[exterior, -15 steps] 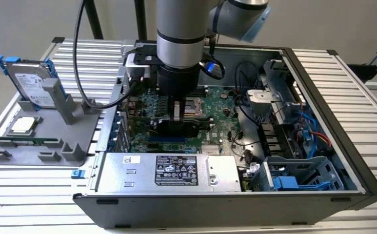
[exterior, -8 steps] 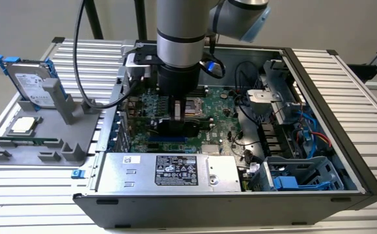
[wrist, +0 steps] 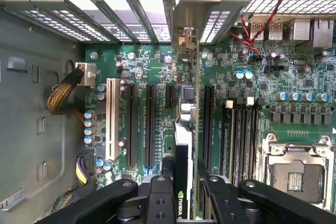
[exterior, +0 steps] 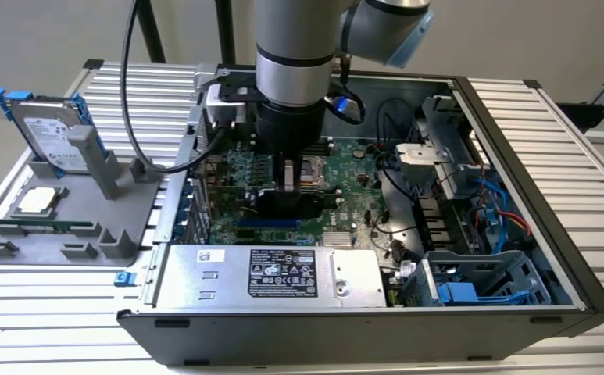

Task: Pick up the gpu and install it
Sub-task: 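Insert the gpu into the slot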

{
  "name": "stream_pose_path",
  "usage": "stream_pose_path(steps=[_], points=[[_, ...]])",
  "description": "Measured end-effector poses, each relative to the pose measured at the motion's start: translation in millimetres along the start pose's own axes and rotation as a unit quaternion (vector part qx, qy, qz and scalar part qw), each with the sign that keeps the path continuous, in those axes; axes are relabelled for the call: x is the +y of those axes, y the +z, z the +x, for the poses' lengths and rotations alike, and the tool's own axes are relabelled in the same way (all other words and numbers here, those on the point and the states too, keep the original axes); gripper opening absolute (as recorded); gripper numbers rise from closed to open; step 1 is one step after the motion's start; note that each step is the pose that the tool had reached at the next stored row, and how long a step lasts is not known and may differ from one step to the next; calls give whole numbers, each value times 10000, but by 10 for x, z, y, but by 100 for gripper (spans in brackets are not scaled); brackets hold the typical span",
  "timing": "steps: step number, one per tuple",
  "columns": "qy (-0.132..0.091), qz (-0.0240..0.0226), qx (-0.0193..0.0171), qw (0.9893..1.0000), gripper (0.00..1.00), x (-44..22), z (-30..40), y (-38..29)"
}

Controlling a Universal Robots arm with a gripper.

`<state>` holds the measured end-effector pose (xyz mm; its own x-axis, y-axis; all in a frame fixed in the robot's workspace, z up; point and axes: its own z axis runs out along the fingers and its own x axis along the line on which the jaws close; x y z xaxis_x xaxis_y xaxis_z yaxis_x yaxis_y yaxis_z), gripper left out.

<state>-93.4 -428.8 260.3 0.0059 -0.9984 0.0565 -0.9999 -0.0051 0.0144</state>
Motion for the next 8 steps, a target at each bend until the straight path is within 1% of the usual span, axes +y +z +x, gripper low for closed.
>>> stream_pose_path(steps=[2, 3, 4, 5, 6, 8], points=[[1, 37, 3, 10000, 0, 2, -2, -1], [1, 58, 10, 10000, 0, 7, -4, -1], [3, 90, 23, 10000, 0, 22, -9, -1], [4, 112, 31, 9999, 0, 41, -12, -1], [5, 119, 32, 9999, 0, 56, -13, -1], [5, 119, 31, 9999, 0, 58, -13, 0]])
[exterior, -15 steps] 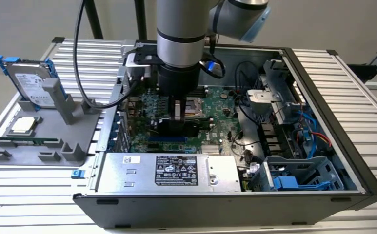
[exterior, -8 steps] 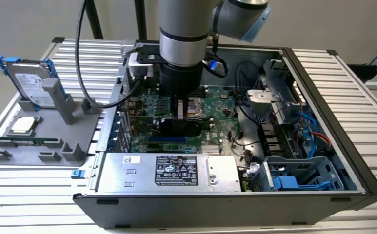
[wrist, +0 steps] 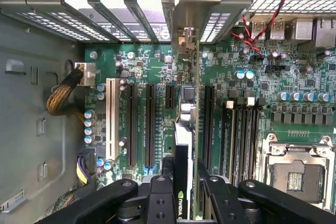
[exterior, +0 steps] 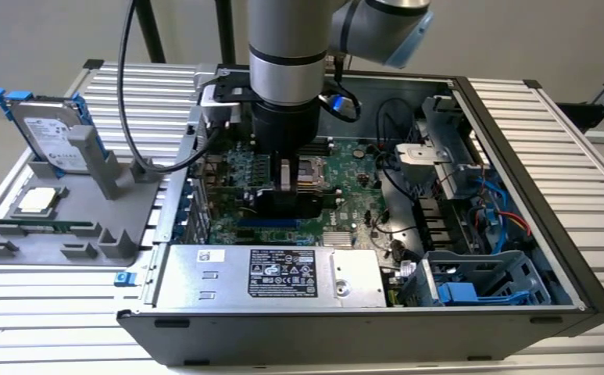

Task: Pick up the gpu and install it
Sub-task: 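Insert the gpu into the slot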

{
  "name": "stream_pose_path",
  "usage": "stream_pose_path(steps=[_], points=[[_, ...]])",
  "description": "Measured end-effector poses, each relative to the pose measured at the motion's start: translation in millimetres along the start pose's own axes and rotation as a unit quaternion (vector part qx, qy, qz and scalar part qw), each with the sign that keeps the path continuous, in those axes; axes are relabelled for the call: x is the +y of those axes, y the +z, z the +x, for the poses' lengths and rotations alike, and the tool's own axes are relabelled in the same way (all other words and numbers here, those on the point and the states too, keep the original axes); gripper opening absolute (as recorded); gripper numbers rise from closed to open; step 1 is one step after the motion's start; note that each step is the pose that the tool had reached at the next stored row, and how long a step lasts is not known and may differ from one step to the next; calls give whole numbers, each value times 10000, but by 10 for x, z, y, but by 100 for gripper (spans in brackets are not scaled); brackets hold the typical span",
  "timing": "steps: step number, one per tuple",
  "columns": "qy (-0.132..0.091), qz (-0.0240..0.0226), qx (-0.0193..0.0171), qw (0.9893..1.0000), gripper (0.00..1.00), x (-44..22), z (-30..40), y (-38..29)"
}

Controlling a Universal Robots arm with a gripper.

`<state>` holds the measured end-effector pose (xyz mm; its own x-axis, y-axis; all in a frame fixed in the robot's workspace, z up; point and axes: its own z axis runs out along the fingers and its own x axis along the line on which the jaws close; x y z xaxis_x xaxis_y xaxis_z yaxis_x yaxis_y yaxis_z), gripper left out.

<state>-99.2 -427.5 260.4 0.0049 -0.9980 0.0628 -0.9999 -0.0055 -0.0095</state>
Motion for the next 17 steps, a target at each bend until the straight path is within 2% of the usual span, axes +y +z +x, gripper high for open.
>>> stream_pose_path(steps=[17], points=[[6, 0, 0, 10000, 0, 37, -13, 18]])
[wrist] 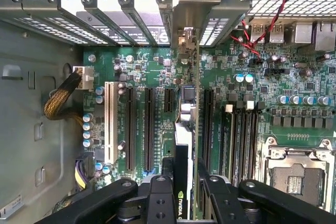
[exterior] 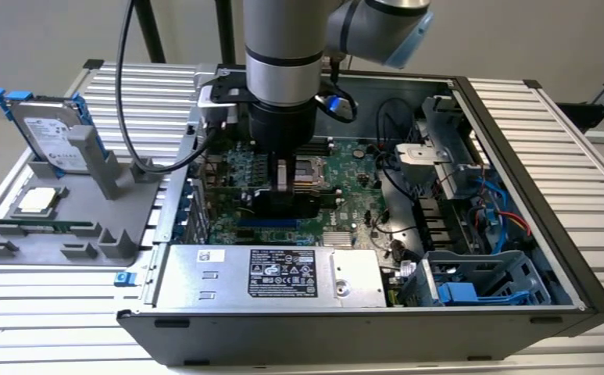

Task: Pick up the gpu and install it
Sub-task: 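Insert the gpu into the slot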

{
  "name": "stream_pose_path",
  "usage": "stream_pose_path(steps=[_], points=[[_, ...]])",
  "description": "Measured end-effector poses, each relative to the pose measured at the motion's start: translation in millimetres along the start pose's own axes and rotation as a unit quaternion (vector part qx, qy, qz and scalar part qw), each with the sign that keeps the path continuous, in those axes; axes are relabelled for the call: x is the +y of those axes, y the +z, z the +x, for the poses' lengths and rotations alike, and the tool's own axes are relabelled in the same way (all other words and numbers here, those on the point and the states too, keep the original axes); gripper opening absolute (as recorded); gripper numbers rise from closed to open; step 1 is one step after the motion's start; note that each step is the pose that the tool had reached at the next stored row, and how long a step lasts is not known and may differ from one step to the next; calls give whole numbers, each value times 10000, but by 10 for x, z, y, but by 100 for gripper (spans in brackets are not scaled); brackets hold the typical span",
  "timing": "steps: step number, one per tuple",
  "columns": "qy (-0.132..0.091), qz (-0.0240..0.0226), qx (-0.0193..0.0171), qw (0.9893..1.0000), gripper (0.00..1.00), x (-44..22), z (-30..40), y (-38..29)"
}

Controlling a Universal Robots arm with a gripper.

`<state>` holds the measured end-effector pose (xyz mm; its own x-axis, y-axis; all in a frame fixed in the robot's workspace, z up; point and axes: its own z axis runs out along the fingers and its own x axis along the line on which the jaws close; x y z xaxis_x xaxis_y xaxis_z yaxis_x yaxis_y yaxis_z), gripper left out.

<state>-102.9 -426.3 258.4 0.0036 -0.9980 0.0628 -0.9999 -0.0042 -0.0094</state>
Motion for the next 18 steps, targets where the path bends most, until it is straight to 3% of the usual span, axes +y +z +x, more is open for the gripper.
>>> stream_pose_path(steps=[18], points=[[0, 0, 1, 10000, 0, 42, -40, 80]])
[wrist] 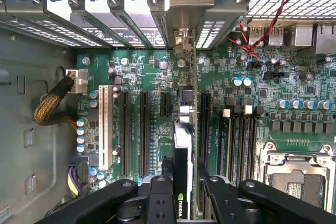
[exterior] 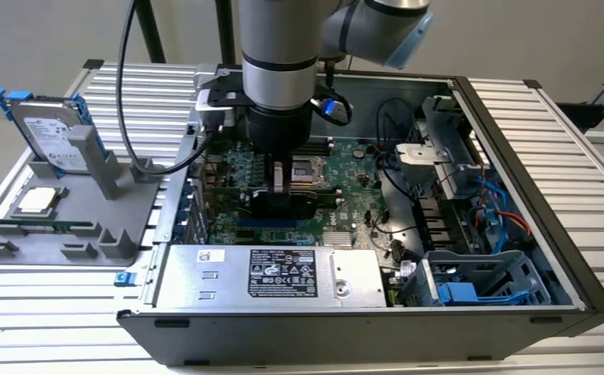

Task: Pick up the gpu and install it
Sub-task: 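Insert the gpu into the slot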

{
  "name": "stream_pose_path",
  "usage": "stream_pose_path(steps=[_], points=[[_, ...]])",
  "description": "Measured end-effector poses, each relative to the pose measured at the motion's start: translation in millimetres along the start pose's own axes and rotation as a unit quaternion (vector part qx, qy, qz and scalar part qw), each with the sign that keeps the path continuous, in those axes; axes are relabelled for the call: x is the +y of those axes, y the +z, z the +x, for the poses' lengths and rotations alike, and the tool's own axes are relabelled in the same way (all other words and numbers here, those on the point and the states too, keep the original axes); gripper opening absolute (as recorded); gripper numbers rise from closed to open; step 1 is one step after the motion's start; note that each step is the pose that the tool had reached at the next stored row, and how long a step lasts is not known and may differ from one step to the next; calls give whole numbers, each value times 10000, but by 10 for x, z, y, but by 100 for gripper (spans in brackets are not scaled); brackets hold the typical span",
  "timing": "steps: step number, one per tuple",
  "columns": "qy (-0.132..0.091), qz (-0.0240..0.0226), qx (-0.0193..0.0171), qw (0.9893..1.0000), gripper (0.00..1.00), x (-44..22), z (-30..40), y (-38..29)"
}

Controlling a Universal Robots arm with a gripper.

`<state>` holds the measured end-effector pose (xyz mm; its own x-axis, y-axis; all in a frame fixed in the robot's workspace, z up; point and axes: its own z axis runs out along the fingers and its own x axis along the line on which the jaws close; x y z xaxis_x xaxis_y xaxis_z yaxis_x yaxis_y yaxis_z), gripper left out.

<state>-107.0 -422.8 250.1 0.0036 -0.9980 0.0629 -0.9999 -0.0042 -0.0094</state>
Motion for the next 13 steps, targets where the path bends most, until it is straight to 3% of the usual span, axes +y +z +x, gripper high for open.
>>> stream_pose_path(steps=[13], points=[[0, 1, -2, 10000, 0, 0, -3, 40]])
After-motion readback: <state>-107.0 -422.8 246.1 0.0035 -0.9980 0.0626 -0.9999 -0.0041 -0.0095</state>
